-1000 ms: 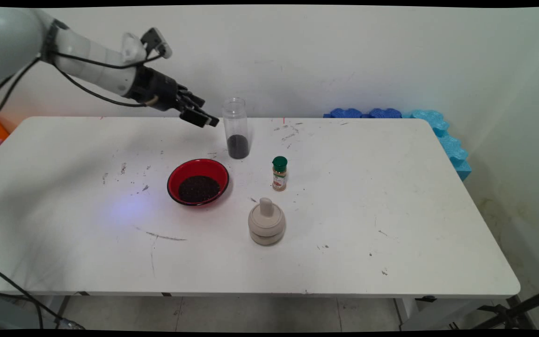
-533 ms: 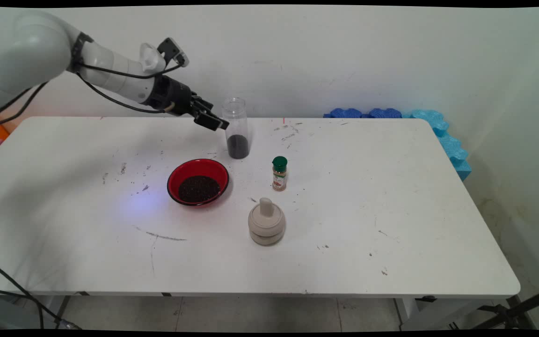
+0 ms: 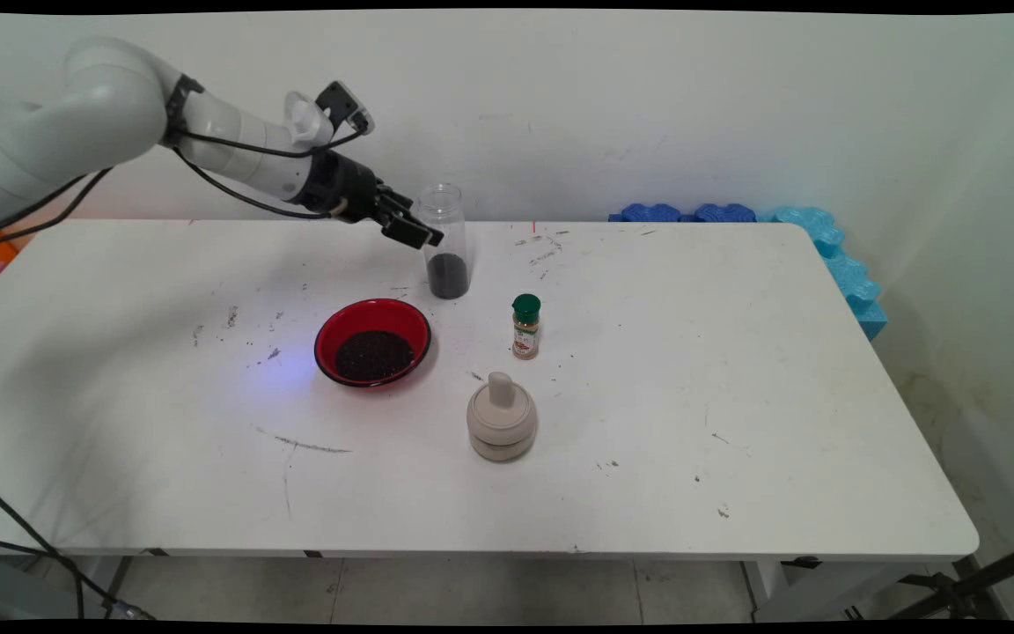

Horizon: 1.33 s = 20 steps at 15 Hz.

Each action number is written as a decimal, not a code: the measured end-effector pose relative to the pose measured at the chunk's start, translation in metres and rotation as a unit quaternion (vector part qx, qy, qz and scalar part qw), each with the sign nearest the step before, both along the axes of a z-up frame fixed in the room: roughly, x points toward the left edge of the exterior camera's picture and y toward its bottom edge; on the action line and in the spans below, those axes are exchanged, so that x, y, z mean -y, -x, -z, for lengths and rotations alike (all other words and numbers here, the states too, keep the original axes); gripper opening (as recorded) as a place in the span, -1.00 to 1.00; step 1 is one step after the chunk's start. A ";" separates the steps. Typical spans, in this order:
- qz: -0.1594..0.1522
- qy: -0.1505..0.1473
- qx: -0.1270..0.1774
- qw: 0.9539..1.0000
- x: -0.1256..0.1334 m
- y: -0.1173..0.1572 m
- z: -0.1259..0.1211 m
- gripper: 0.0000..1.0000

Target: Pick up the black seasoning powder from the table, then pour the black seasoning powder in the red bowl

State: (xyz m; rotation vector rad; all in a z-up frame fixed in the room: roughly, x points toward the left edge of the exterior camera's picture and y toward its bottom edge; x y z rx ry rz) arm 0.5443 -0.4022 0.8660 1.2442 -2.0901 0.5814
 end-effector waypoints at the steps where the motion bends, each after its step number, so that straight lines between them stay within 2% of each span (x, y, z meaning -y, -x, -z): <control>1: 0.001 0.000 0.000 1.000 0.002 0.001 0.002 1.00; 10: 0.012 0.003 0.002 1.000 0.014 0.005 0.012 1.00; 11: 0.012 0.003 0.002 1.000 0.015 0.005 0.012 -1.00; 20: 0.025 0.006 0.001 1.000 0.012 0.001 0.009 -1.00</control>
